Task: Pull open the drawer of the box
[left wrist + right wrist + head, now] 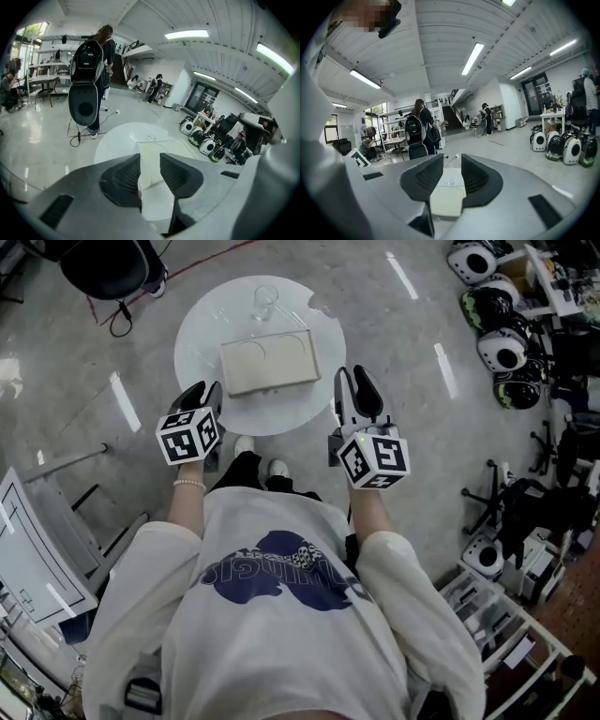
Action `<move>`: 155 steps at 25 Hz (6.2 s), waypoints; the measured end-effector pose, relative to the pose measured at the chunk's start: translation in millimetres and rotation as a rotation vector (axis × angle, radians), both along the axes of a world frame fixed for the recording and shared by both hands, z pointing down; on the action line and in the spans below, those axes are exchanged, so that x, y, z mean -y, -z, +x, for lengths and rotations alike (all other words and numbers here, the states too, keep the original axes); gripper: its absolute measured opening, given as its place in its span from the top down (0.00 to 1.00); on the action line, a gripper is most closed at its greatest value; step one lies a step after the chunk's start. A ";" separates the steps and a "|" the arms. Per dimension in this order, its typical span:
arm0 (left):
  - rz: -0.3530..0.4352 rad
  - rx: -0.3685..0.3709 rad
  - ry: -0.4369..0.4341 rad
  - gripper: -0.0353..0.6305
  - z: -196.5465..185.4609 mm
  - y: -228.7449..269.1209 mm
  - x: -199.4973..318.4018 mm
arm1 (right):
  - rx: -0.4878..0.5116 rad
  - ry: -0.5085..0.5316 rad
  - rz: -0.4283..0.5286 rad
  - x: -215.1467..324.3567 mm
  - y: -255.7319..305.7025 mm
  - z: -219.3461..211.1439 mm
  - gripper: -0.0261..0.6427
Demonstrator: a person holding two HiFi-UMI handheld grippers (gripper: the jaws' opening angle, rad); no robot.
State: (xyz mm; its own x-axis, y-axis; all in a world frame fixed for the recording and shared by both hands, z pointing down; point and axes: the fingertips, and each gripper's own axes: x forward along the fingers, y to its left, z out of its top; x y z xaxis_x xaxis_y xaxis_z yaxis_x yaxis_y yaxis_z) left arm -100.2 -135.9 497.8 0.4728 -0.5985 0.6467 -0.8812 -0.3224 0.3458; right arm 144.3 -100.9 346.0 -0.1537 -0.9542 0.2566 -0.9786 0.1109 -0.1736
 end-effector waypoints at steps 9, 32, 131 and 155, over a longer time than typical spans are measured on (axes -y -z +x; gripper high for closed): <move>-0.196 0.015 -0.065 0.77 24.6 -59.7 1.2 | -0.011 -0.028 -0.088 0.0 -27.2 3.7 0.80; -0.359 -0.043 0.032 0.85 29.5 -96.0 6.0 | -0.005 0.028 -0.420 -8.6 -127.8 -25.2 0.75; -0.390 -0.067 0.198 0.85 20.5 -101.1 1.3 | 0.255 0.366 -1.204 -44.9 -313.6 -111.0 0.87; -0.409 -0.076 0.203 0.85 18.0 -101.5 2.5 | 0.249 0.361 -1.201 -51.4 -312.5 -112.8 0.87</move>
